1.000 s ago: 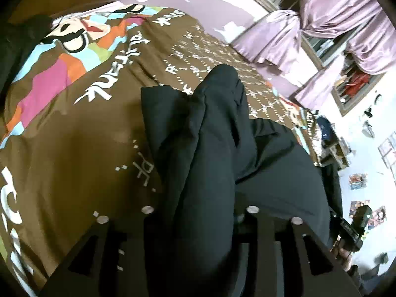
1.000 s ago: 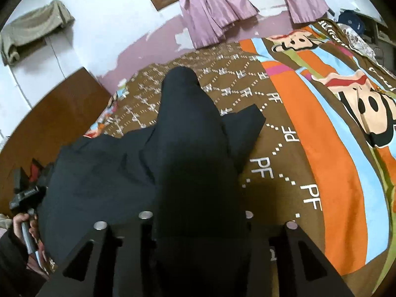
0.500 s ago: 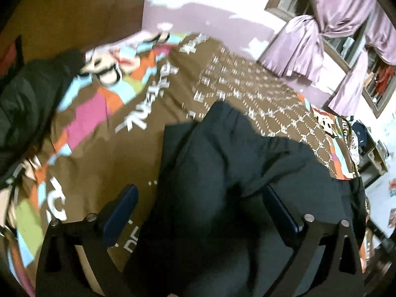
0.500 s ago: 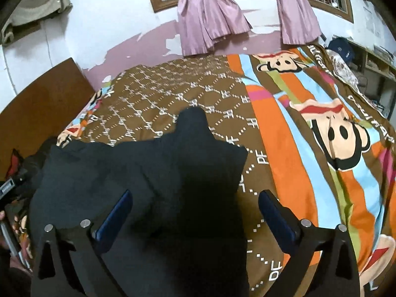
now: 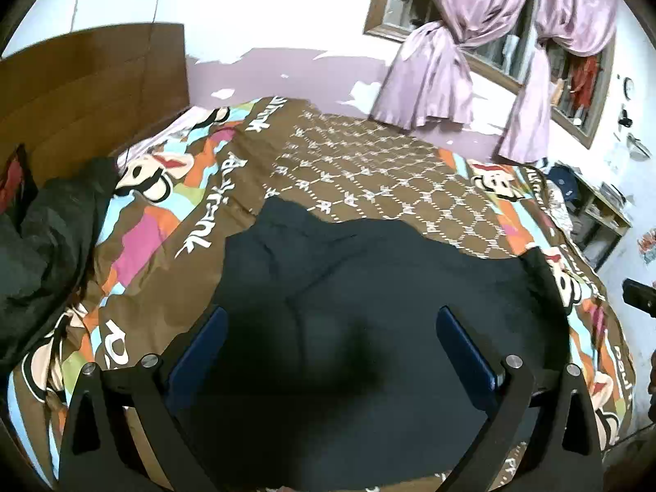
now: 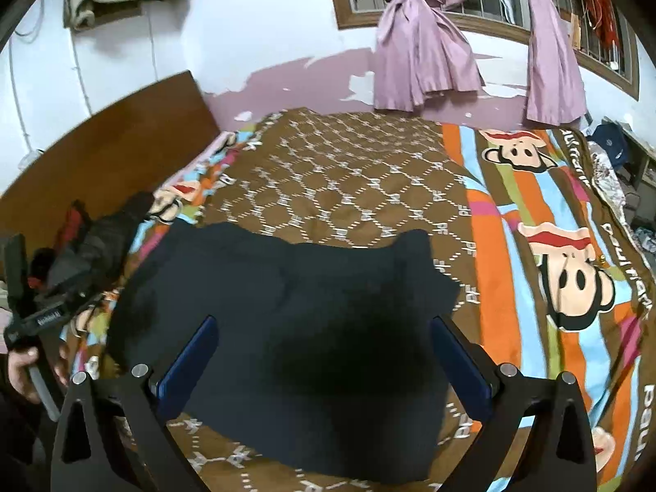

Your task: Fold large clothes

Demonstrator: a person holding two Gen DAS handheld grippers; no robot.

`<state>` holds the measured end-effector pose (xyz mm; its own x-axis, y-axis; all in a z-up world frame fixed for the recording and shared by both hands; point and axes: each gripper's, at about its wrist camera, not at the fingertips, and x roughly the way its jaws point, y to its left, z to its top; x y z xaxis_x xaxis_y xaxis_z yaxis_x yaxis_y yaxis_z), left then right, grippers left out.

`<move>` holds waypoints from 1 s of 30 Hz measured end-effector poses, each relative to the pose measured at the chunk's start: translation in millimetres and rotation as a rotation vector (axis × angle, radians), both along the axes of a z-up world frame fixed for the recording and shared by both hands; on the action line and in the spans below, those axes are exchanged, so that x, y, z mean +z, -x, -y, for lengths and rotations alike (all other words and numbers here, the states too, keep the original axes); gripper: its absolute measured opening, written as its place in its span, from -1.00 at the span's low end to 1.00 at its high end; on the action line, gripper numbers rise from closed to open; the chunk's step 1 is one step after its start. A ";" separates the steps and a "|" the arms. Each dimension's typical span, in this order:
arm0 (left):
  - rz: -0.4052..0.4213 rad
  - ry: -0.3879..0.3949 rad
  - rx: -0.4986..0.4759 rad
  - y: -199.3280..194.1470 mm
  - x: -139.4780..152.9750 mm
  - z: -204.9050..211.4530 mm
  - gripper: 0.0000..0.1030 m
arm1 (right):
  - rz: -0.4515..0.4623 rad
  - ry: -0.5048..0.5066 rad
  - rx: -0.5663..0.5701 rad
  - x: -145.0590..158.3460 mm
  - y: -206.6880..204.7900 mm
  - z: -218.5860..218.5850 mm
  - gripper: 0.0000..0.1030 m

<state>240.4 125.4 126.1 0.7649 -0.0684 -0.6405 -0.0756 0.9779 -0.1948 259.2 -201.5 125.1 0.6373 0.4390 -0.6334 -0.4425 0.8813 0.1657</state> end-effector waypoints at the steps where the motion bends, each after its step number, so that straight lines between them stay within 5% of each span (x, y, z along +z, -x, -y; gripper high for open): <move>1: 0.008 -0.003 -0.007 3.4 4.2 1.9 0.94 | 0.008 -0.012 0.006 0.9 6.5 -2.9 1.00; 14: 0.129 -0.057 -0.063 81.6 41.3 24.9 0.94 | 0.159 -0.124 0.005 4.3 84.1 -17.4 1.00; 30: 0.202 -0.087 -0.075 143.2 30.1 28.9 0.95 | 0.284 -0.152 -0.045 -25.6 155.2 -25.0 1.00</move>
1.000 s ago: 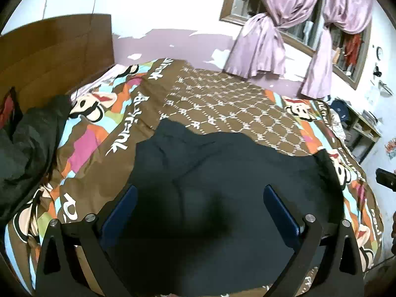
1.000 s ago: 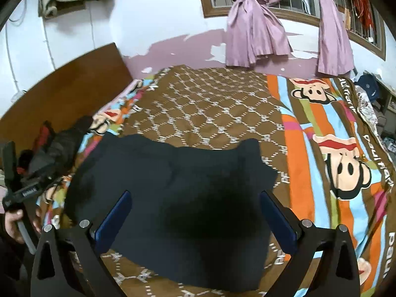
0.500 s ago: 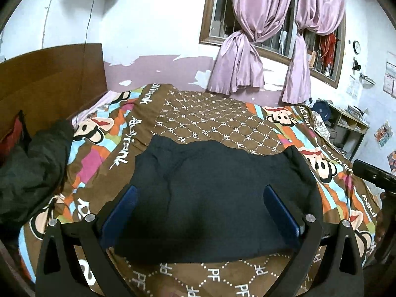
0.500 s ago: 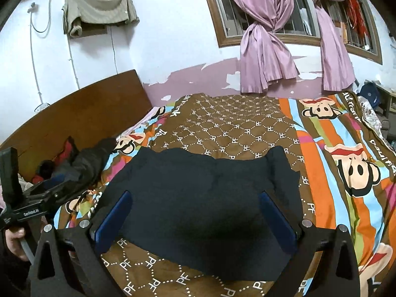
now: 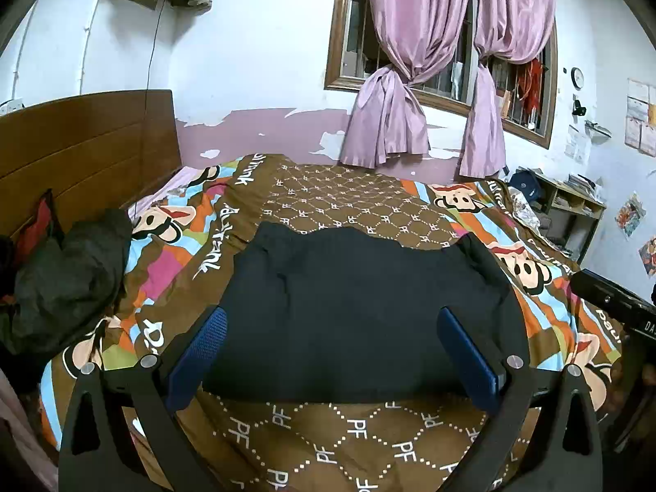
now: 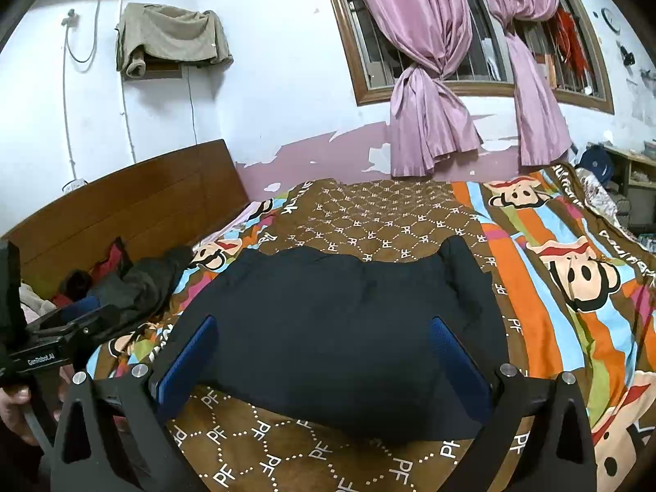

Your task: Fold large clothes

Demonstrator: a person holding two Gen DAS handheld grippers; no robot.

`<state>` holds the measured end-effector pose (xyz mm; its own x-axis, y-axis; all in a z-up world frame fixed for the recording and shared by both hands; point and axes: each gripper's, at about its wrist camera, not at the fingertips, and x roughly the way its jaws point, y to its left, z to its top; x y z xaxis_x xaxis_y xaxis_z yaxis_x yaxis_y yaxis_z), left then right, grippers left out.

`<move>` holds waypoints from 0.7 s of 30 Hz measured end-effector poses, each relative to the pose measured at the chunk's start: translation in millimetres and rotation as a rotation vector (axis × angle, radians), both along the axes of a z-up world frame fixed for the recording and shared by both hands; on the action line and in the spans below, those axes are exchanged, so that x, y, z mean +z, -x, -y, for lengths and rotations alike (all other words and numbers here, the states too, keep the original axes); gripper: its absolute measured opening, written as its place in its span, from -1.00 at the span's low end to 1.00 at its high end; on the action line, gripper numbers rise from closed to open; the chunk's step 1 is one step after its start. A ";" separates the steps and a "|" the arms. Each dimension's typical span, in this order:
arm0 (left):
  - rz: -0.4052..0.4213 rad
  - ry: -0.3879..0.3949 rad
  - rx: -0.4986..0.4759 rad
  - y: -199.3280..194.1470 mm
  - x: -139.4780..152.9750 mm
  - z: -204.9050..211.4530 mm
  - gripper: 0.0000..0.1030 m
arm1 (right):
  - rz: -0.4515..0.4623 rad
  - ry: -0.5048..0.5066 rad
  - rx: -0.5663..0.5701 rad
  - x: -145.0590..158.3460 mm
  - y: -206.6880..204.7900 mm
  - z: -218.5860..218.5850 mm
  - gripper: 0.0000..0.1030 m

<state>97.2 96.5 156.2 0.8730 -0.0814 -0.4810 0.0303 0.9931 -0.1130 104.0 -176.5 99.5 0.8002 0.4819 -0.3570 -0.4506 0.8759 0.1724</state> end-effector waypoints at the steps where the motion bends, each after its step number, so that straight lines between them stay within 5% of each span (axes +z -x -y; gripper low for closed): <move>1: 0.003 0.000 0.001 4.3 -1.6 -1.0 0.95 | 0.009 0.005 -0.004 -1.7 3.4 -1.2 1.00; 21: -0.009 -0.002 0.050 40.8 -45.6 -10.1 0.95 | 0.042 0.049 -0.028 -46.0 35.2 -21.3 1.00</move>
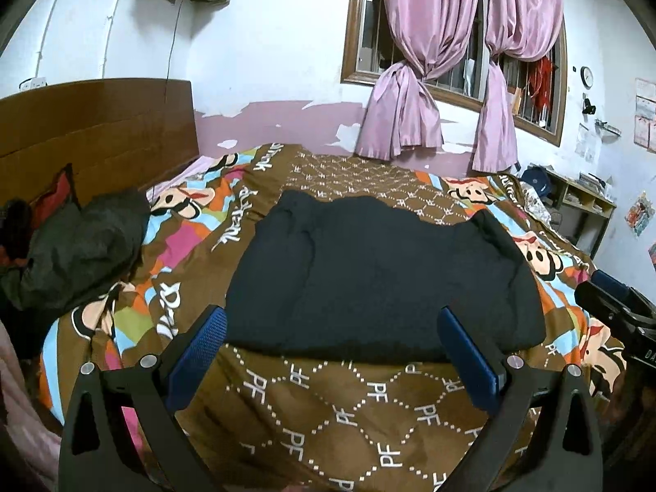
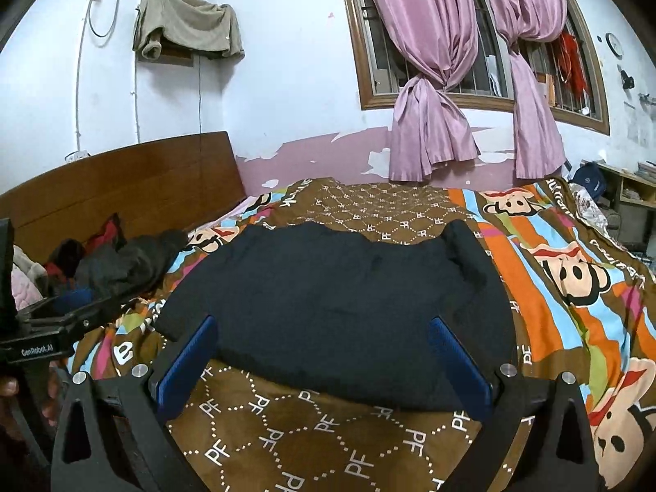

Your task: Fold large clothes

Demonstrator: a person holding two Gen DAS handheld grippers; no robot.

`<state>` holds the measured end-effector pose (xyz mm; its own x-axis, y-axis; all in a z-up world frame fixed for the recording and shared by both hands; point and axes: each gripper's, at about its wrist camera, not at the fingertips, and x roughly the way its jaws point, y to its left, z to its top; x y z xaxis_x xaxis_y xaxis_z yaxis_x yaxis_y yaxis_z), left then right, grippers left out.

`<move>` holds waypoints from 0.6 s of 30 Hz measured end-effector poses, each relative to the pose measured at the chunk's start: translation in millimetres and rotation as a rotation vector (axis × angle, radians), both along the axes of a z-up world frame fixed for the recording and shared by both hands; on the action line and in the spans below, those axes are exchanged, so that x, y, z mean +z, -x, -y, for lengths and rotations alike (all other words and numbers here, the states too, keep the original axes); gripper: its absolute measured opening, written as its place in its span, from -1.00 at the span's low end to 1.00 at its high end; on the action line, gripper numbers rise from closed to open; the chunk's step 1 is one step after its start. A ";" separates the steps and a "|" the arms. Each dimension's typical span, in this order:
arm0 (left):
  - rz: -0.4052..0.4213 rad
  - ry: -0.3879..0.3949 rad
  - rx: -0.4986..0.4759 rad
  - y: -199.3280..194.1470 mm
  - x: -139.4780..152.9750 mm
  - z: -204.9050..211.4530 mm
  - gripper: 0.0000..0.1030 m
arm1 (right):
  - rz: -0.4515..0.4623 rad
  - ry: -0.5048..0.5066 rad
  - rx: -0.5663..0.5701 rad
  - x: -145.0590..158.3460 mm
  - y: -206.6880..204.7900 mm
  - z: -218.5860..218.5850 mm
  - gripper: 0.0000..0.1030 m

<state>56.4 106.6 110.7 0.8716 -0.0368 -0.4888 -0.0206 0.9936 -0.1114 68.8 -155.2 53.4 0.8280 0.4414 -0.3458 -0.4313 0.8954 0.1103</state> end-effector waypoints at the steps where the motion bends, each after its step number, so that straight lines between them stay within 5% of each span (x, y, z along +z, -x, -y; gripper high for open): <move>1: -0.004 -0.001 -0.002 1.3 -2.5 0.4 0.95 | -0.002 0.001 -0.002 -2.1 0.8 -0.4 1.00; 18: -0.019 -0.035 0.000 12.0 -43.0 6.2 0.95 | -0.024 0.016 -0.039 -37.7 14.1 -3.4 1.00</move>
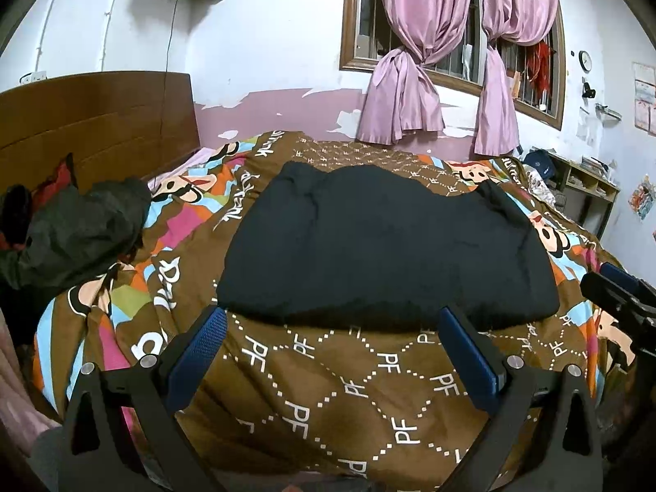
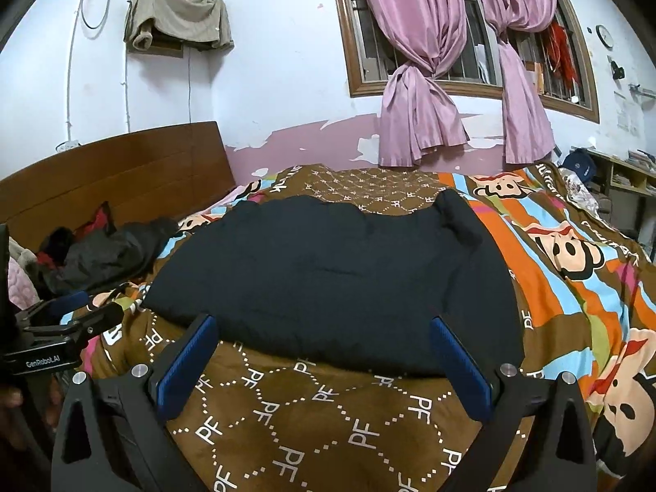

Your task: Fold large clothes

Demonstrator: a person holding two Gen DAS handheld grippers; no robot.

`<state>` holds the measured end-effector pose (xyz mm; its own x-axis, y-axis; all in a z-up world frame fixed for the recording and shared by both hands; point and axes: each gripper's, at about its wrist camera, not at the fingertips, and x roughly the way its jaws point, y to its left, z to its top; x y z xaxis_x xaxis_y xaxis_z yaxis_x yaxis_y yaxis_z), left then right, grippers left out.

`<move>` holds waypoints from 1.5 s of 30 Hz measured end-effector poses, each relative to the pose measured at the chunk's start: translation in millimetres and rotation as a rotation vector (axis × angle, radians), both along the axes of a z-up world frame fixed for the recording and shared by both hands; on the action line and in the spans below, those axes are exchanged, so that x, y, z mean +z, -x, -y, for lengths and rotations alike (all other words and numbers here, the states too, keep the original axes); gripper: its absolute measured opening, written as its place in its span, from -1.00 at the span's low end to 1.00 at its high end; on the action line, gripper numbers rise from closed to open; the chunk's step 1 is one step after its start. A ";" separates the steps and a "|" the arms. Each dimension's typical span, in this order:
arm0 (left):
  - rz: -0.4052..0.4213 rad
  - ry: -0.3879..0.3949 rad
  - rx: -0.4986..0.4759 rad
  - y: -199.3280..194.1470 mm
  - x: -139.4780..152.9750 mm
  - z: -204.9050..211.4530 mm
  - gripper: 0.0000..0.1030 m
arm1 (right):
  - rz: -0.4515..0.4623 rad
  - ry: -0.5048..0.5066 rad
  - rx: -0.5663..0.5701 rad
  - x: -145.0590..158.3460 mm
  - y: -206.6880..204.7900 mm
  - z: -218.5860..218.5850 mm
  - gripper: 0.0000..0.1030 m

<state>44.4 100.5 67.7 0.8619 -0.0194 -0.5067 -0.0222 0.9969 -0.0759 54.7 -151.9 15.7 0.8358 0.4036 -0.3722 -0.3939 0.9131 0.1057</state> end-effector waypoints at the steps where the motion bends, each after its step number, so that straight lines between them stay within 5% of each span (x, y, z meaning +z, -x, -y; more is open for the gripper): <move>1: 0.000 -0.002 0.001 0.3 -0.3 1.2 0.95 | -0.001 0.001 0.000 -1.5 -0.1 -0.2 1.00; 45: 0.014 -0.055 -0.034 4.0 -23.6 16.7 0.95 | -0.069 0.035 -0.008 -27.8 -11.6 -9.7 1.00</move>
